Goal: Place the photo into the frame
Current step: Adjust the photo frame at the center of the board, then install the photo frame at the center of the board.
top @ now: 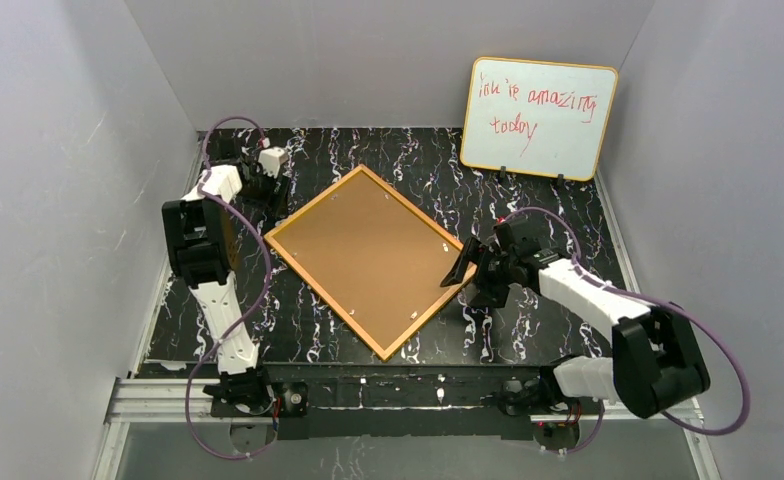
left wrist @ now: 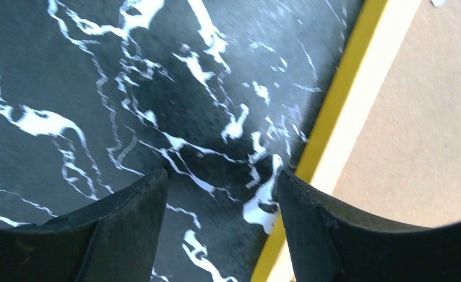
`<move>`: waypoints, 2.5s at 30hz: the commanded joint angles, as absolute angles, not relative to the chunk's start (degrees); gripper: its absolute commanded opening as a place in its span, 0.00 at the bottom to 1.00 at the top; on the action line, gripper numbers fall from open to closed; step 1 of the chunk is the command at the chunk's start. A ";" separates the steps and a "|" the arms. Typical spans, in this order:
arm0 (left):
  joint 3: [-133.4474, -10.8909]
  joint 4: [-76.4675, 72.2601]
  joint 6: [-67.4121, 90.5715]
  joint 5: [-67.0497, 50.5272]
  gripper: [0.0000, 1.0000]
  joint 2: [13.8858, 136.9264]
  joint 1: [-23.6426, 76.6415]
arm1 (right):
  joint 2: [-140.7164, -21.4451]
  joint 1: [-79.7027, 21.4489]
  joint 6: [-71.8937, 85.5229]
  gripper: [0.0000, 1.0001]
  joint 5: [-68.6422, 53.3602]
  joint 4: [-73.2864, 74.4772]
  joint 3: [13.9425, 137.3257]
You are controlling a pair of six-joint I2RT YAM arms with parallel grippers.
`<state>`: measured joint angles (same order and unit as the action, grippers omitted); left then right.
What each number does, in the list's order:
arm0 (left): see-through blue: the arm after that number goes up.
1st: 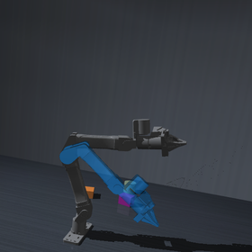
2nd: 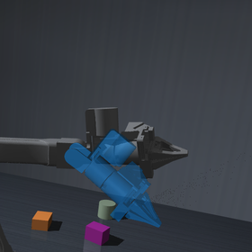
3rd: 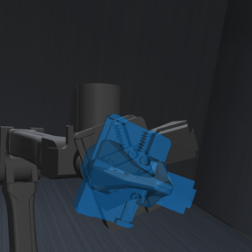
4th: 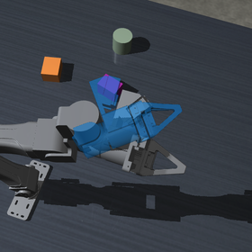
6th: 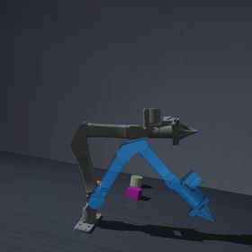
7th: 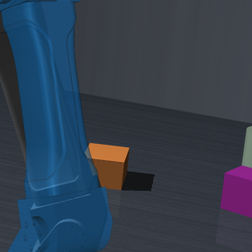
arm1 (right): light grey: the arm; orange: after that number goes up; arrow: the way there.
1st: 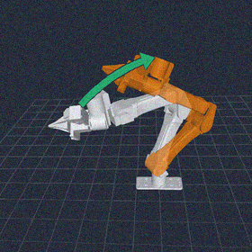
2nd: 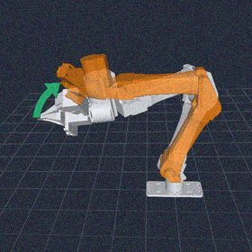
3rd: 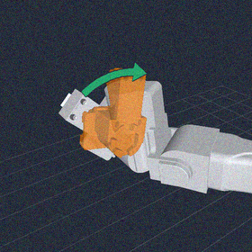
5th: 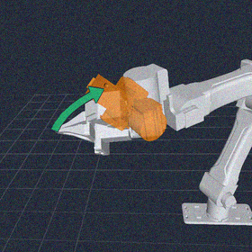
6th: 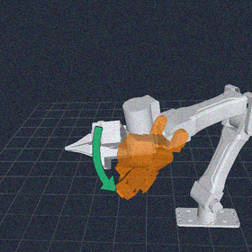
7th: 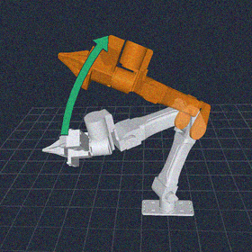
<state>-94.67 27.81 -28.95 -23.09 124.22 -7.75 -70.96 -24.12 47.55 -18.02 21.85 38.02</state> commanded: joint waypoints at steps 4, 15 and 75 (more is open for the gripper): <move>-83.40 36.73 -38.64 -26.89 0.65 117.98 -7.32 | -77.80 -22.48 47.36 0.99 -15.17 11.11 38.45; -73.52 45.45 -49.42 -28.98 0.64 110.35 -6.83 | -84.76 -14.48 46.41 0.98 -14.60 3.40 42.88; -74.45 56.60 -47.47 -55.86 0.14 122.72 -7.16 | -124.75 -45.08 54.82 0.64 -22.10 -4.07 89.68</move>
